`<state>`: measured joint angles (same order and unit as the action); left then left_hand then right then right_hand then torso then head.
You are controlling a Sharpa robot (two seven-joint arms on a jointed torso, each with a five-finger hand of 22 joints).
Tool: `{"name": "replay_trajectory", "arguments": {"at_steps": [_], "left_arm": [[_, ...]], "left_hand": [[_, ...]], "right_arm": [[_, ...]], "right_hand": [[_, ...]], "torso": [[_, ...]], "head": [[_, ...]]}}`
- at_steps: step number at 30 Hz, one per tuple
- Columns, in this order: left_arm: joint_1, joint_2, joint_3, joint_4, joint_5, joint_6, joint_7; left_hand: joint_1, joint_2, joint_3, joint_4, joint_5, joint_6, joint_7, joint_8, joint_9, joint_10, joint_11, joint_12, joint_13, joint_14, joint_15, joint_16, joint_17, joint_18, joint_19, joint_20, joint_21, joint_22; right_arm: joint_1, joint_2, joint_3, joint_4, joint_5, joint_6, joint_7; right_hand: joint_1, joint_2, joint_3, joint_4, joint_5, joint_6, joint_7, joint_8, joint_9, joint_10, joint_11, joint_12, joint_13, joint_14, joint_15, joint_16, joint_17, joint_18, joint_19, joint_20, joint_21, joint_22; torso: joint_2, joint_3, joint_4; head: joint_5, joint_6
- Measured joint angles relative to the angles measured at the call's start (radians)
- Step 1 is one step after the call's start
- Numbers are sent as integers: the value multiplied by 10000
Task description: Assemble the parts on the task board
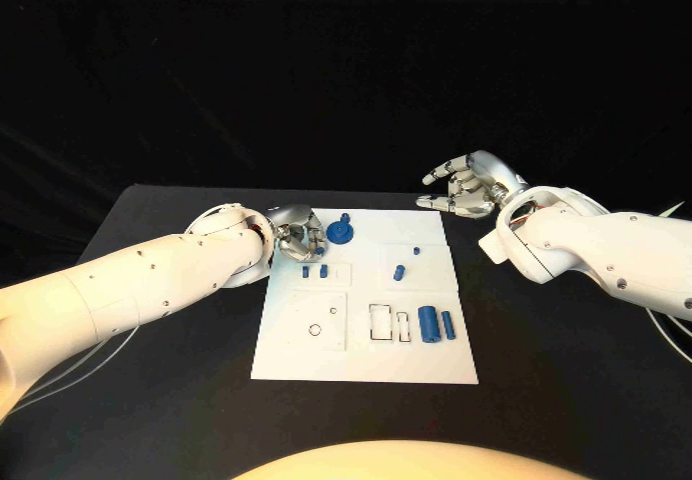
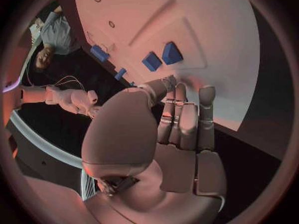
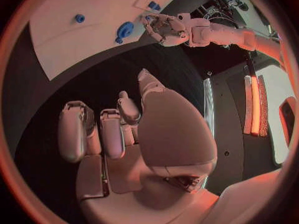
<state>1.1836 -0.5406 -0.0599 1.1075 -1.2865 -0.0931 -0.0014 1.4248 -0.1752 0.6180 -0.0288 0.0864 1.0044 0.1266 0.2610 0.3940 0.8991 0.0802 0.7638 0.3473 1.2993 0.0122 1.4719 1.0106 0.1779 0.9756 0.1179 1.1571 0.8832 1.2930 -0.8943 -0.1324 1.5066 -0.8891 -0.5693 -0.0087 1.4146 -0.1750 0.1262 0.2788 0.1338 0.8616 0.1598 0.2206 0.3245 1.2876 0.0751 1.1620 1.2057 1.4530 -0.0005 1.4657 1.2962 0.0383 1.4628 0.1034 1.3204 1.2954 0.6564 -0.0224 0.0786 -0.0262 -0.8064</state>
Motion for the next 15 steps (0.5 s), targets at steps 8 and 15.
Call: {"name": "replay_trajectory", "arguments": {"at_steps": [8, 15], "left_arm": [[0, -1, 0, 0, 194, 0, 12], [-1, -11, 0, 13, 309, -112, 59]], "left_hand": [[-2, -1, 1, 2, 0, 0, -1, 1, 0, -79, -69, 550, 298, 0, 0, 117, 121, 0, -3, 1, 0, -1], [-107, -104, 2, 5, 0, 18, -20, 105, 2, -935, -140, 2283, 1247, 4, -2, 233, 517, -1, -5, 3, -1, 30]], "right_arm": [[0, -4, 0, 3, -3, 2, -3], [0, -3, 0, 2, -3, 1, -3]], "right_hand": [[0, 0, 0, 0, 0, 0, 0, 0, 0, 0, 0, 0, 0, 0, 0, 0, 0, 0, 0, 0, 0, 0], [0, 0, 0, 0, 0, 0, 0, 0, 0, 0, 0, 0, 0, 0, 0, 0, 0, 0, 0, 0, 0, 0]], "torso": [[0, -1, 1], [0, -4, 2]], "head": [[-6, -5], [-12, 2]]}}
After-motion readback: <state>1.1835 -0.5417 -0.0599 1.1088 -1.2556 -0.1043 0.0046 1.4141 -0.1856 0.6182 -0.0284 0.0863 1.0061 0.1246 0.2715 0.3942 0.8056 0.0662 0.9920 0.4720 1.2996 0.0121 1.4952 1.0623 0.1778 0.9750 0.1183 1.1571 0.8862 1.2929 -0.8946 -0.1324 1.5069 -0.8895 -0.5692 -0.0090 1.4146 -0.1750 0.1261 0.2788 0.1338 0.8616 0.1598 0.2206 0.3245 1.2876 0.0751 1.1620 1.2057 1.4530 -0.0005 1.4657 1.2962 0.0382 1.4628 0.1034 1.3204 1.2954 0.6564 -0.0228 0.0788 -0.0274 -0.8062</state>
